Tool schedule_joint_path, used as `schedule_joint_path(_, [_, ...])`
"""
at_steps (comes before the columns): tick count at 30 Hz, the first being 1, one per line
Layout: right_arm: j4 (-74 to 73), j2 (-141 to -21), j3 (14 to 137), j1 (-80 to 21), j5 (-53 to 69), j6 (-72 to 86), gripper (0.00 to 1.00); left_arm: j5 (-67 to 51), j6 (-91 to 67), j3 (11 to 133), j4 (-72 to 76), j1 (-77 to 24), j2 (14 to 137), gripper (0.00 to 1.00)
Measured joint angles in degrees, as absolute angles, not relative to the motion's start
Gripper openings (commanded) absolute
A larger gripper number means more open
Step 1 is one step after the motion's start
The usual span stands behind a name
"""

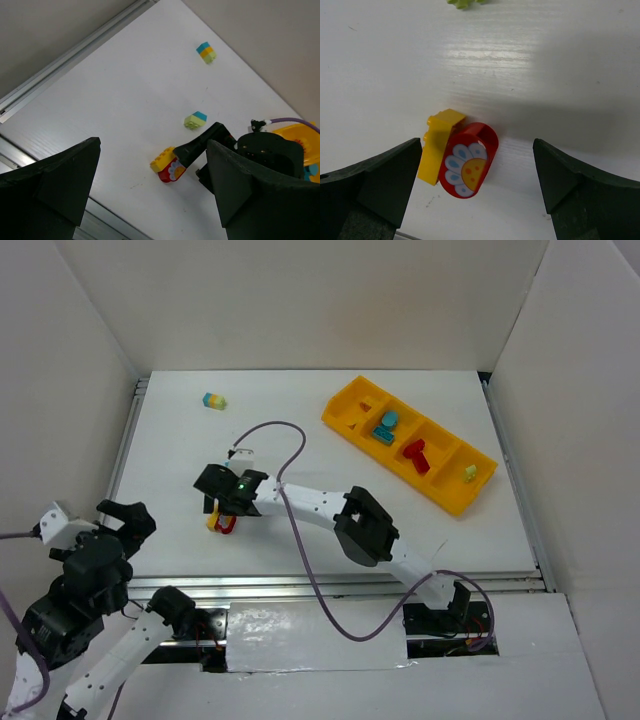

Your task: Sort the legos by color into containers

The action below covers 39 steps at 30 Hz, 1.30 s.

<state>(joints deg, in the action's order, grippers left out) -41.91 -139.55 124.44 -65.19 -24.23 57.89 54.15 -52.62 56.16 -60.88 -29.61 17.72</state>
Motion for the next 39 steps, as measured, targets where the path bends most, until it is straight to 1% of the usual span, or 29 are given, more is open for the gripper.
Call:
schedule_joint_path(3, [-41.69,-140.66,126.10,-65.12,-23.99,57.87,1.00,53.95,-51.96,55.13,-59.00,-29.52,14.20,1.00])
schedule_joint_path(6, [-41.67,-140.90,126.63,-65.39,-23.94,57.76,1.00,53.21,-50.89,54.72,-57.67,-29.54,14.48,1.00])
schedule_joint_path(10, [-43.33,-145.05,134.34,-66.04,-23.88,57.10,0.99,51.79,-49.34,54.63,-56.38,-29.52,17.78,0.99])
schedule_joint_path(12, [-43.66,-146.78,136.66,-66.41,-23.97,56.49,0.95,50.92,-48.42,54.61,-55.61,-29.52,19.70,0.99])
schedule_joint_path(13, [-44.14,-147.04,136.59,-66.54,-23.97,56.16,0.91,50.41,-48.01,54.54,-55.20,-29.52,20.36,0.99])
schedule_joint_path(17, [-45.54,-147.46,134.32,-66.67,-23.77,55.40,0.86,49.17,-46.68,54.11,-54.50,-29.52,20.62,0.99])
schedule_joint_path(18, [-45.71,-147.46,133.97,-66.78,-24.23,55.09,0.84,49.04,-46.59,54.08,-54.43,-29.52,20.49,0.99])
schedule_joint_path(19, [-46.02,-147.39,133.78,-66.78,-24.27,54.72,0.75,48.97,-46.50,54.06,-54.28,-29.52,20.21,1.00])
schedule_joint_path(20, [-45.91,-147.28,133.36,-66.85,-24.40,54.52,0.69,48.88,-46.46,54.00,-54.06,-29.52,19.81,0.99])
schedule_joint_path(21, [-45.45,-146.80,132.53,-66.87,-24.62,54.41,0.57,48.82,-46.46,54.00,-53.95,-29.52,19.46,1.00])
schedule_joint_path(22, [-44.80,-145.91,131.00,-66.87,-24.75,54.61,0.53,48.75,-46.44,54.00,-53.82,-29.52,19.11,1.00])
schedule_joint_path(23, [-44.07,-144.57,128.66,-66.87,-24.86,54.54,0.47,48.75,-46.44,54.00,-53.78,-29.52,18.90,1.00])
schedule_joint_path(25, [-41.98,-140.73,121.78,-66.87,-24.91,54.68,0.16,48.71,-46.41,54.00,-53.63,-29.52,18.83,1.00])
schedule_joint_path(26, [-40.25,-138.30,117.58,-66.87,-24.93,54.54,0.03,48.56,-46.37,53.98,-53.54,-29.50,18.85,1.00])
schedule_joint_path(27, [-38.30,-135.85,113.23,-66.87,-24.93,54.41,0.00,48.40,-46.28,53.98,-53.47,-29.50,18.85,1.00])
schedule_joint_path(30, [-34.94,-127.15,99.39,-66.87,-25.30,51.86,0.00,47.37,-45.25,53.89,-52.42,-29.50,18.87,0.99])
schedule_joint_path(33, [-26.83,-117.27,85.65,-66.87,-26.41,46.06,0.00,44.16,-43.83,53.08,-50.48,-29.47,18.98,1.00])
schedule_joint_path(36, [-16.21,-102.54,67.92,-66.87,-26.61,37.43,0.00,37.89,-43.64,52.40,-48.29,-29.47,20.58,0.99])
schedule_joint_path(39, [-7.07,-87.18,53.71,-66.87,-26.11,29.69,0.00,28.77,-44.03,51.37,-44.21,-29.41,24.51,1.00])
